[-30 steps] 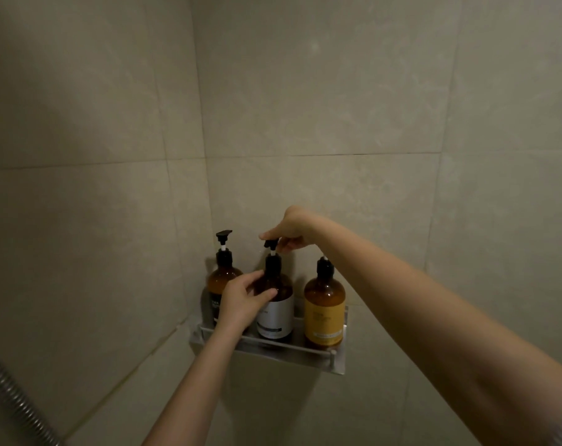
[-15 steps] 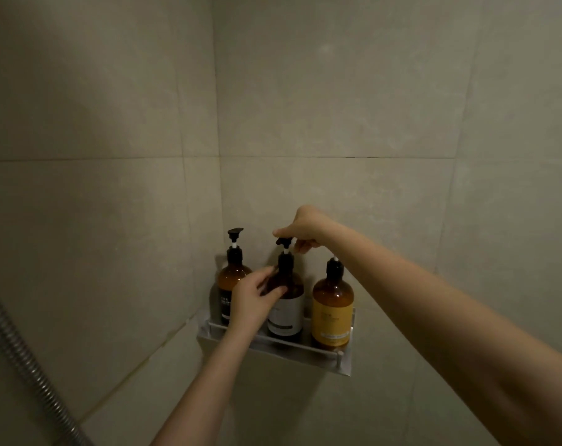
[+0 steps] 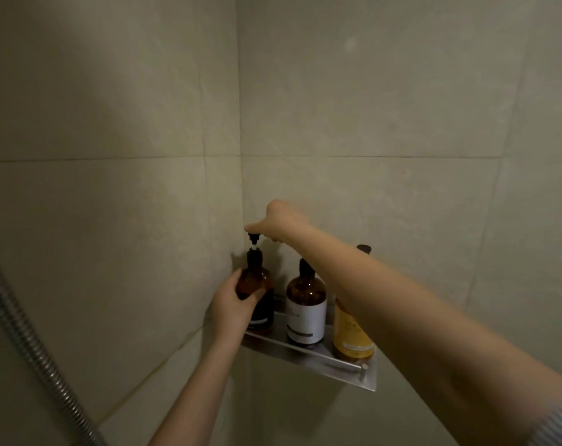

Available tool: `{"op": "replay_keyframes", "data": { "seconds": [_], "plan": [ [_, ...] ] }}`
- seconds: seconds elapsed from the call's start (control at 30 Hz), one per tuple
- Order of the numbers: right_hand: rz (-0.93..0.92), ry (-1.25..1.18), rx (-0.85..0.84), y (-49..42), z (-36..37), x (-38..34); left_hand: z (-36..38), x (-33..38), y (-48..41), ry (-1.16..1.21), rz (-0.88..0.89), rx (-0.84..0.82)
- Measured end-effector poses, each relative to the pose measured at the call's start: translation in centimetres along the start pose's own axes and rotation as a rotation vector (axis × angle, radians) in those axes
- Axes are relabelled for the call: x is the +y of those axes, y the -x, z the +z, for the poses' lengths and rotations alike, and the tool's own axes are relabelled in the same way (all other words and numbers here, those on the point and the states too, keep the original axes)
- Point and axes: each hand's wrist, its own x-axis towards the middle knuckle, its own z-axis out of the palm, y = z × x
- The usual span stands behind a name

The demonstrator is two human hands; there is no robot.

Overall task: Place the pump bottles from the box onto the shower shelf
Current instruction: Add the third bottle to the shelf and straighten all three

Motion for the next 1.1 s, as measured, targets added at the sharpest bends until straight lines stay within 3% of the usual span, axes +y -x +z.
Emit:
{"op": "replay_keyframes", "data": {
  "seconds": [0.23, 0.5, 0.63, 0.83, 1.1],
  "plan": [
    [0.009, -0.01, -0.022, -0.8, 0.6, -0.4, -0.1, -0.7, -0.4, 0.022, 0.016, -0.009],
    [-0.14, -0.117, -0.271, -0.8, 0.5, 0.2, -0.1, -1.1, -0.5, -0.051, 0.045, -0.033],
    [-0.183, -0.163, -0.318, -0.6, 0.0, 0.9, -0.1, -1.3, -0.4, -0.033, 0.032, -0.049],
    [-0.026, -0.287, -0.105, -1.3, 0.4, 0.8, -0.2, -1.2, -0.6, 0.003, 0.005, -0.058],
    [0.115, -0.409, -0.24, -0.7, -0.2, 0.1, -0.2, -1.5, -0.7, 0.025, 0.013, -0.06]
  ]
}}
